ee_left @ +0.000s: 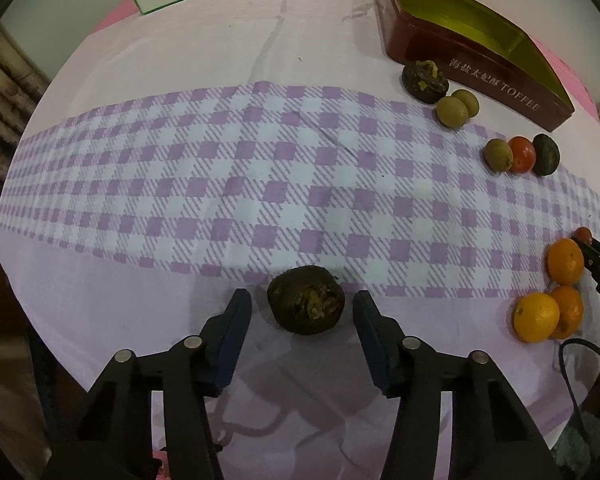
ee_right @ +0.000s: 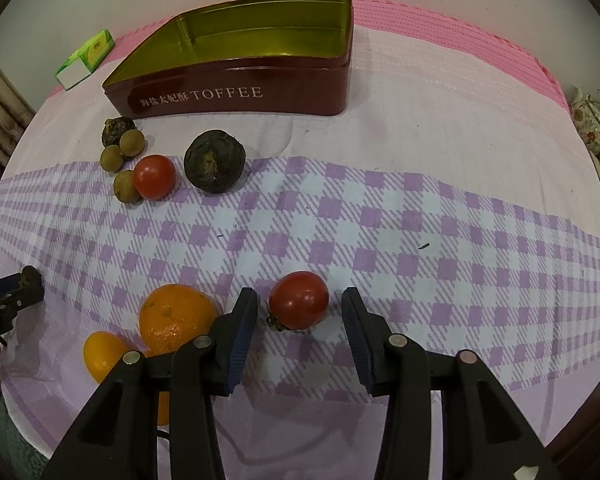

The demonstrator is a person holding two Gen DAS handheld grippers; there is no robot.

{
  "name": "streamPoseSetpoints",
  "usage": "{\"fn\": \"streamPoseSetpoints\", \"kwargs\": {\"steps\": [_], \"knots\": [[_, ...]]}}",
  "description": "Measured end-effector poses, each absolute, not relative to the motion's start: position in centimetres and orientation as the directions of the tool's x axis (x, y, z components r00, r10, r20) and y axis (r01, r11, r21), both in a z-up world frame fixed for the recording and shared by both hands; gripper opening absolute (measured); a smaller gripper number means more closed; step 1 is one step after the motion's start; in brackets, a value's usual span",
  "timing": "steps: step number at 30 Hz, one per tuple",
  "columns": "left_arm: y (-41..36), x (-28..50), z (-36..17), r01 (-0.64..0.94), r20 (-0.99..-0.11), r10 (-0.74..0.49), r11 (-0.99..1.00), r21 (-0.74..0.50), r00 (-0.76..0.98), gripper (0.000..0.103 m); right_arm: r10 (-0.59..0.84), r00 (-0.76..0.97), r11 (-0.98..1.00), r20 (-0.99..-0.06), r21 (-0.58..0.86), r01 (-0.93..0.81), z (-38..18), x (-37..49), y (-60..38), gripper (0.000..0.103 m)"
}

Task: Organize fruits
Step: 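Close the left gripper on the dark brown fruit while the right grips the red tomato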

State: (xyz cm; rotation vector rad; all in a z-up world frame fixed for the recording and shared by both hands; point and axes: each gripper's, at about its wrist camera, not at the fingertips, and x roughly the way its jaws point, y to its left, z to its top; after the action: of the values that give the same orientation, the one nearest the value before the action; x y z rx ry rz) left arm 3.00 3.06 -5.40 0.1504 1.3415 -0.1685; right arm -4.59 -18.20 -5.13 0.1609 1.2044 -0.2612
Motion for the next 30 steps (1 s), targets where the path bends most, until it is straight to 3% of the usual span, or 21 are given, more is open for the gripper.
{"fn": "streamPoseSetpoints", "kwargs": {"steps": [4,11,21,30], "knots": [[3.0,3.1,-5.5,0.211,-0.975,-0.039,0.977,0.008,0.217,0.052,-0.115,0.333,0.959,-0.936,-0.017,0.283,-5.1,-4.6,-18.2,0.042],[2.7,3.2,-5.5,0.215,-0.975,-0.046,0.977,0.003,0.220,0.040,-0.116,0.332,0.959,-0.936,-0.019,0.284,-5.1,-4.5,-18.1,0.042],[3.1,2.8,-5.3,0.214,-0.974,-0.048,0.977,0.000,0.220,0.038,-0.116,0.331,0.959,-0.937,-0.018,0.283,-5.1,-4.5,-18.2,0.041],[2.0,2.8,-5.7,0.237,-0.974,-0.051,0.971,0.003,0.220,0.038,-0.112,0.332,0.959,-0.937,-0.014,0.284,-5.2,-4.4,-18.3,0.028]]}}
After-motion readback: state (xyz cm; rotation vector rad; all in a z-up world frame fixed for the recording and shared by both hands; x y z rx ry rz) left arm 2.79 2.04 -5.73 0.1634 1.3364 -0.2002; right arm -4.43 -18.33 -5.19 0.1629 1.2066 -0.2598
